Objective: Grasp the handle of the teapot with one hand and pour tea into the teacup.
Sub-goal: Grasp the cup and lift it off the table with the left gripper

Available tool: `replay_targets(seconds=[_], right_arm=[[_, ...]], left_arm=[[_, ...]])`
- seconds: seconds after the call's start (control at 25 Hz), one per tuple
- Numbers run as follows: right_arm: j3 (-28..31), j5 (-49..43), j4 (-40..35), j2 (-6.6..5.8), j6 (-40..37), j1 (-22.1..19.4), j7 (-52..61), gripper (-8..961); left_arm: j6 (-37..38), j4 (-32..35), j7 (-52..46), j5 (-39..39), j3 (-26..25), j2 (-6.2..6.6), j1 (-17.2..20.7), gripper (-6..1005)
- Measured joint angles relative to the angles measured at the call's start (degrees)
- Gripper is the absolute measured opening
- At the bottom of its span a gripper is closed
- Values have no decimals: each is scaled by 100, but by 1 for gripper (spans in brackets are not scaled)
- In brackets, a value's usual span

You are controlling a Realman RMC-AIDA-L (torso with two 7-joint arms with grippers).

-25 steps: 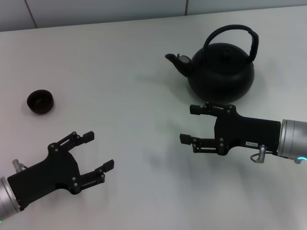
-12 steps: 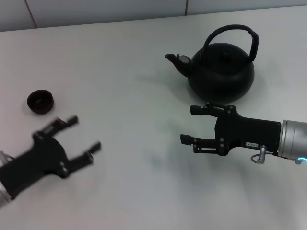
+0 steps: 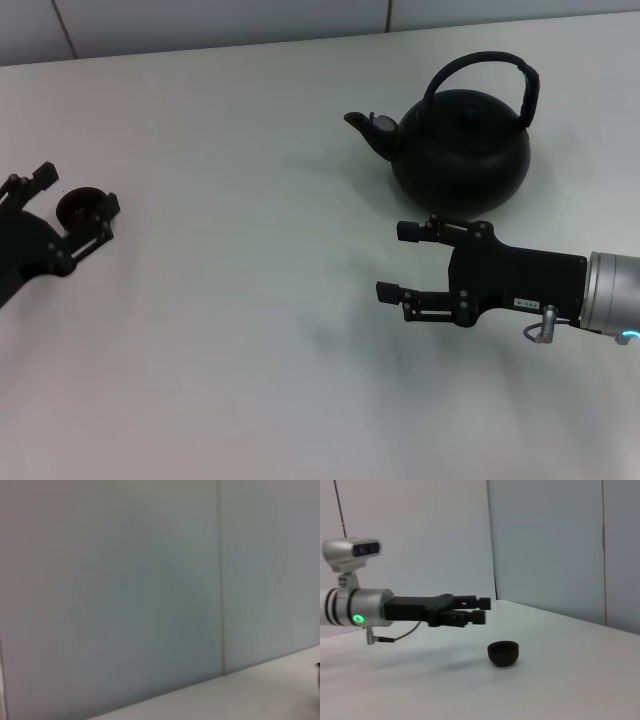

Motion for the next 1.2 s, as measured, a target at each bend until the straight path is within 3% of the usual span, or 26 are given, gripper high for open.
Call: replay_targets(seconds=[0.36,1.2], right_arm=[[0,0,0,0,-29,15,26,823],[0,0,-21,0,-118,12,41,824]], left_arm=[[-1082,73,-374,166,35,-33,-401,847],[-1962,141,-658,459,-17,-27,-499,786]])
